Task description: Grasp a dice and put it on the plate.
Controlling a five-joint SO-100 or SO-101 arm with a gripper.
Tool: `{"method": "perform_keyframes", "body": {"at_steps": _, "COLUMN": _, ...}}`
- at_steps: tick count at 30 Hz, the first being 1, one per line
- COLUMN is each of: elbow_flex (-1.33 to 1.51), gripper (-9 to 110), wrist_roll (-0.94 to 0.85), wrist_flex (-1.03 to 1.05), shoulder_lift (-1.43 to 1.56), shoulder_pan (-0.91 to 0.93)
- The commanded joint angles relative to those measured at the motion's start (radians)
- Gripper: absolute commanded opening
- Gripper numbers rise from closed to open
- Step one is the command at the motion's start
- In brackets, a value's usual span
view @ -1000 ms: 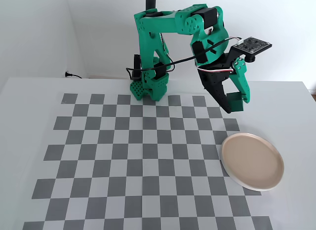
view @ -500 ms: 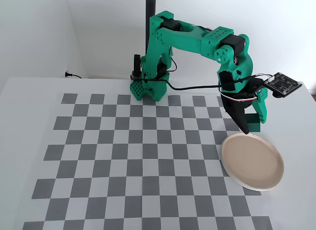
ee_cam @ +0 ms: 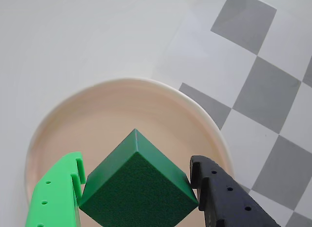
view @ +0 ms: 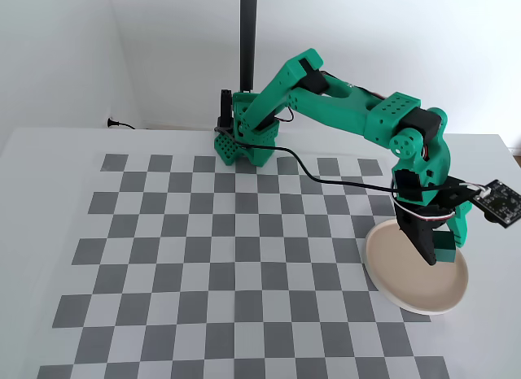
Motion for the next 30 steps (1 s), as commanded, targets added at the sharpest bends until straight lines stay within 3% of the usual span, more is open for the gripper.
{"method": "perform_keyframes", "body": {"at_steps": 1, "elbow_flex": -0.204, "gripper": -4, "wrist_roll": 0.006, "wrist_flex": 0.002, "shoulder_lift": -0.058, "shoulder_pan": -0.021}}
{"method": "perform_keyframes", "body": {"at_steps": 15, "elbow_flex": -0.291, "gripper": -4, "wrist_roll": 0.028, "wrist_flex": 0.002, "shoulder_lift": -0.253, "shoulder_pan": -0.041}}
{"method": "perform_keyframes", "body": {"at_steps": 30, "elbow_flex": -0.291, "gripper": 7, "wrist_roll": 0.034, "wrist_flex": 0.015, "shoulder_lift": -0.236, "shoulder_pan": -0.028}}
